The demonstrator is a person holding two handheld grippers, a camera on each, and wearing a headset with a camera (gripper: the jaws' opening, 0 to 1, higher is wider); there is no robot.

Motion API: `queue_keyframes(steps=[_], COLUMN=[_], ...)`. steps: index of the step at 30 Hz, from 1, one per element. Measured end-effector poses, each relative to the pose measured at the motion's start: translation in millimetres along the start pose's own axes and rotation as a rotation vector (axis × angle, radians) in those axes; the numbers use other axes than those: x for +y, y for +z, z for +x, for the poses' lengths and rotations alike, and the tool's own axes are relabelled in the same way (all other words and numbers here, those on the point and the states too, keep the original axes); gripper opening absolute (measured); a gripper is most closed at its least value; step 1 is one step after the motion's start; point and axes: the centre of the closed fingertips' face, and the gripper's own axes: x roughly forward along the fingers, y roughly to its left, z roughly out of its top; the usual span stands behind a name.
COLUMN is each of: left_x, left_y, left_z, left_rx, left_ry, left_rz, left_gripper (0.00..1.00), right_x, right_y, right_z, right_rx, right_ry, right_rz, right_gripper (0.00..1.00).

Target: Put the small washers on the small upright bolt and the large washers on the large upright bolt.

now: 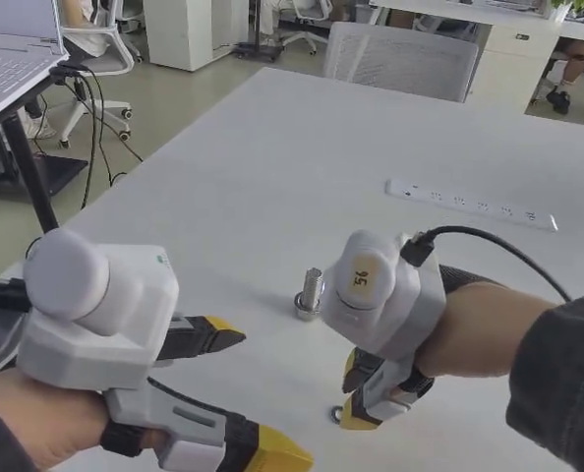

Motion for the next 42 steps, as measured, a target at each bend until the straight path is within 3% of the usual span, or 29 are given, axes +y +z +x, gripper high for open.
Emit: queue_keyframes(steps=[7,29,42], left_x=[-0.8,-1.8,-3.1], left_y=[0.8,1.1,1.5], left_z=[0.0,-0.5,-0.9], left_rx=[-0.004,-0.007,-0.009], left_ry=[-0.001,-0.001,-0.003], left_rz=[-0.003,-0.005,-0.005], left_gripper=[0.85,0.85,0.85], right_x=[-1.3,-1.4,-0.6], right_y=[-0.7,-3.5,-3.1], right_z=[4.7,7.6,7.4], right_rx=[-0.003,0.022,0.004], right_ry=[0.004,-0.030,-0.028], right_rz=[0.008,-0.061,-0.044], right_gripper=[0.22,0.14,0.14])
